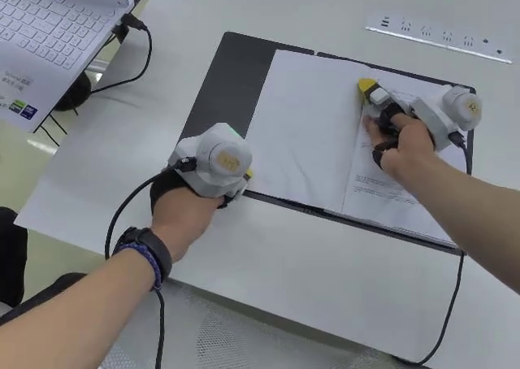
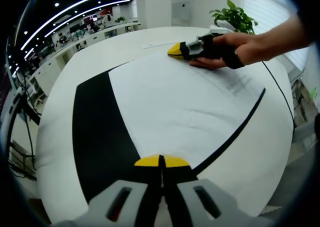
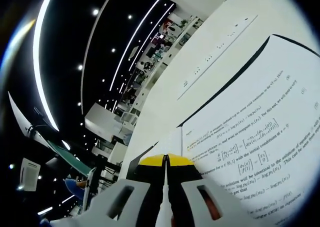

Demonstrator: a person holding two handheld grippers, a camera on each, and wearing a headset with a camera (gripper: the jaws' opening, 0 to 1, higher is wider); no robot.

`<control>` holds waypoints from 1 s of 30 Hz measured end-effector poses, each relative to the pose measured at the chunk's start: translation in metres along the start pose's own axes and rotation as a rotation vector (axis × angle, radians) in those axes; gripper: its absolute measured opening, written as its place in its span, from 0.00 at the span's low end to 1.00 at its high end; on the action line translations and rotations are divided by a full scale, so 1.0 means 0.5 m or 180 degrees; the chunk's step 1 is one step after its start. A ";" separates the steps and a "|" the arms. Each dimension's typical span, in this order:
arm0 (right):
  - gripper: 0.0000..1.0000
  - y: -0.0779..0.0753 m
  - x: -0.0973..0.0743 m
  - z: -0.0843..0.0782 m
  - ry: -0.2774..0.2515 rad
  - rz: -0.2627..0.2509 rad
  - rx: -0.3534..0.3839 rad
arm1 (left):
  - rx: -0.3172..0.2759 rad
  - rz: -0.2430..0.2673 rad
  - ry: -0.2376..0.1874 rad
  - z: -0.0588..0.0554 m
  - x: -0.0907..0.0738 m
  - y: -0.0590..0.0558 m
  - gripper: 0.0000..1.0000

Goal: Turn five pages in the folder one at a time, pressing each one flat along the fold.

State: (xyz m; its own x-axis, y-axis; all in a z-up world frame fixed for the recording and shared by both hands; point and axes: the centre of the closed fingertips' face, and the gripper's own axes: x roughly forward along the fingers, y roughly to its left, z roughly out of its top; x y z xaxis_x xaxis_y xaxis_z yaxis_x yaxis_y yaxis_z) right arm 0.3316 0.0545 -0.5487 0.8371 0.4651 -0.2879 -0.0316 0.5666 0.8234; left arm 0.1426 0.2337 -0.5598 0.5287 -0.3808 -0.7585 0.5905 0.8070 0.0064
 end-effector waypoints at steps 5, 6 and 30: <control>0.00 0.015 -0.026 -0.017 0.0034 0.0020 -0.0033 | 0.0008 -0.0014 0.0006 0.000 0.000 -0.001 0.00; 0.00 0.025 -0.037 -0.025 0.0040 0.0028 -0.0060 | 0.0006 -0.0014 0.0007 0.000 0.000 -0.001 0.00; 0.00 0.073 -0.162 -0.113 0.0292 0.0141 -0.0222 | 0.0115 -0.0047 0.0007 0.001 0.001 -0.005 0.00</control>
State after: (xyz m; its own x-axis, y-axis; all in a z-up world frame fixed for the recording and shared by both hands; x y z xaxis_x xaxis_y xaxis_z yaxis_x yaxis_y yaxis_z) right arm 0.2317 0.0760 -0.5232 0.7807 0.5492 -0.2983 -0.1078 0.5885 0.8012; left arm 0.1416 0.2313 -0.5598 0.5186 -0.3915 -0.7601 0.6197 0.7846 0.0187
